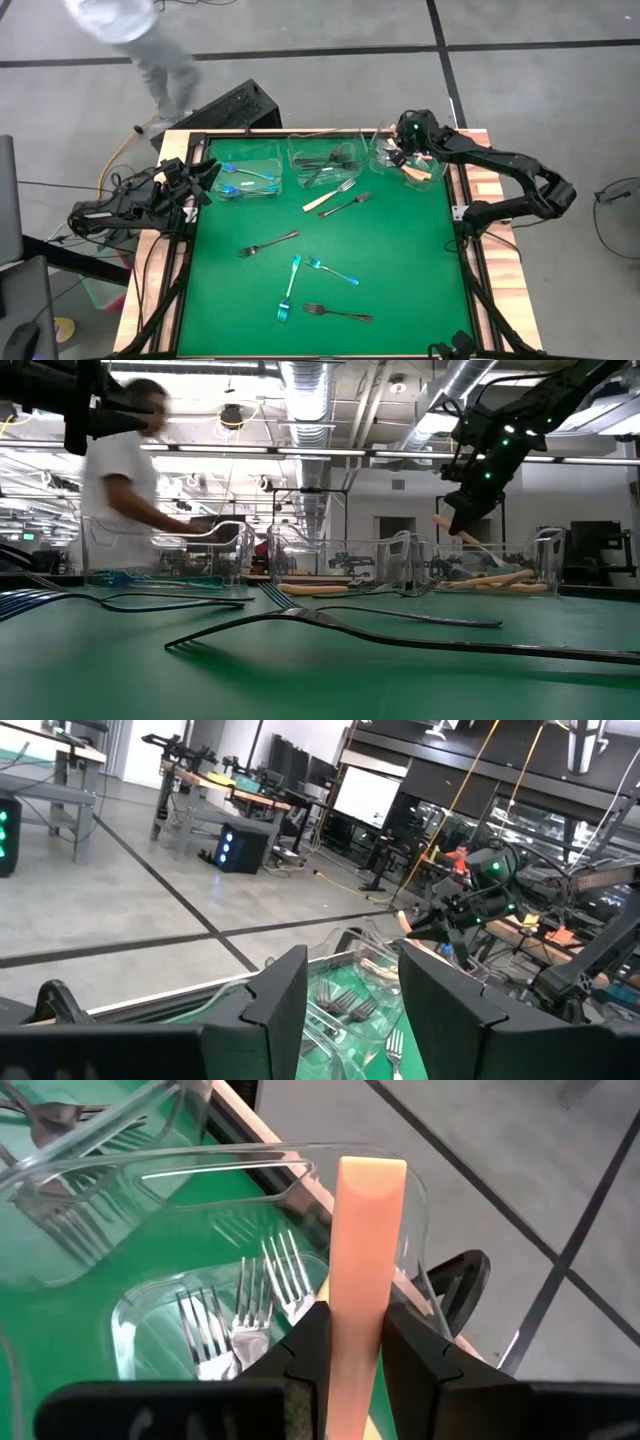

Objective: Sort silverware by color (type)
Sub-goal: Put the yellow fork into the right transparent bin

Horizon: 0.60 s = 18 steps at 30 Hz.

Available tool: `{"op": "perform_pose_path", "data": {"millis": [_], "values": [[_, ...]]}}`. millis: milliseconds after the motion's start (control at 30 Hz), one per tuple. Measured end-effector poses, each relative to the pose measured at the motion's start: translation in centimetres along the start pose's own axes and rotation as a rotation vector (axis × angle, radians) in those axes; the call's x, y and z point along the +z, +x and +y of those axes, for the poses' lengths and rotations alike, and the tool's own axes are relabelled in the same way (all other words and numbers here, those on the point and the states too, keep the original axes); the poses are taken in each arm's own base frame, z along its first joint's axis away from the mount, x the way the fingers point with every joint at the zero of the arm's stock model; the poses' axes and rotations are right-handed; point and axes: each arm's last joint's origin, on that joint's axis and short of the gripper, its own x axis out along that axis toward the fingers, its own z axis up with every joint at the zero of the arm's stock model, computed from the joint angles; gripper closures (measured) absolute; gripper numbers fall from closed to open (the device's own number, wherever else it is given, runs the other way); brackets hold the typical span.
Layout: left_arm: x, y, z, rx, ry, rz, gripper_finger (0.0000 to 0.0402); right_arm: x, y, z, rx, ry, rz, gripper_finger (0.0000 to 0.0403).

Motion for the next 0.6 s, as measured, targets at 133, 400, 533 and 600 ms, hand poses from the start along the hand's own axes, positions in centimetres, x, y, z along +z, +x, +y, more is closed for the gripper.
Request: {"op": "perform_pose_path", "data": {"millis": [133, 400, 533, 600], "values": [[0.0, 0.0, 0.0, 0.0, 0.0, 0.0, 0.0256, -0.1, 0.4, 0.1, 0.015, -0.003, 0.007, 0.0309], [0.0, 0.0, 0.0, 0.0, 0.0, 0.0, 0.0256, -0.9, 3.0, 0.8, 0.051, -0.018, 0.09, 0.0301], [0.0, 0.0, 0.0, -0.007, 0.0, 0.002, 0.0256, -1.3, 3.9, 1.1, 0.058, -0.024, 0.122, 0.0293], [0.0, 0.0, 0.0, -0.007, -0.001, 0.002, 0.0256, -1.5, 4.3, 1.3, 0.061, -0.026, 0.136, 0.0291]]}}
